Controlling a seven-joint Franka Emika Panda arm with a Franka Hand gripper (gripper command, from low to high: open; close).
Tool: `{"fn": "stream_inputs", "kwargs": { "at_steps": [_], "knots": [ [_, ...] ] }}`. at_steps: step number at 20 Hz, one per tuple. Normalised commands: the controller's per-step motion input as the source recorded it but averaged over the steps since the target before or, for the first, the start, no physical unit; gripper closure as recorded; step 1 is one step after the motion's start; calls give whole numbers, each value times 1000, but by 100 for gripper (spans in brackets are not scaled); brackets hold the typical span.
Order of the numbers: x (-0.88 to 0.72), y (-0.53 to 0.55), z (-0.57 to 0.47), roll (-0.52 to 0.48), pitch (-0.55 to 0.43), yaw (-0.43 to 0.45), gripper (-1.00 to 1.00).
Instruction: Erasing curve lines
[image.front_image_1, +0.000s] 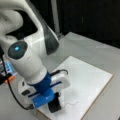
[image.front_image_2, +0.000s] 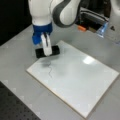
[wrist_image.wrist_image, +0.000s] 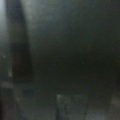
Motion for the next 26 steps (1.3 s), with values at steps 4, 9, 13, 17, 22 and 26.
{"fn": "stream_inputs", "kwargs": {
  "at_steps": [4, 9, 13, 17, 22, 26],
  "knots": [
    [-6, -26, -208, 5, -46, -130, 100],
    [-74, -34, -158, -9, -36, -110, 100],
    [-88, 25, -176, -5, -78, -120, 100],
    [-78, 71, -197, 13, -128, -134, 100],
    [-76, 98, -203, 36, -170, -137, 100],
    [-125, 93, -183, 71, -189, -121, 100]
  ]
}}
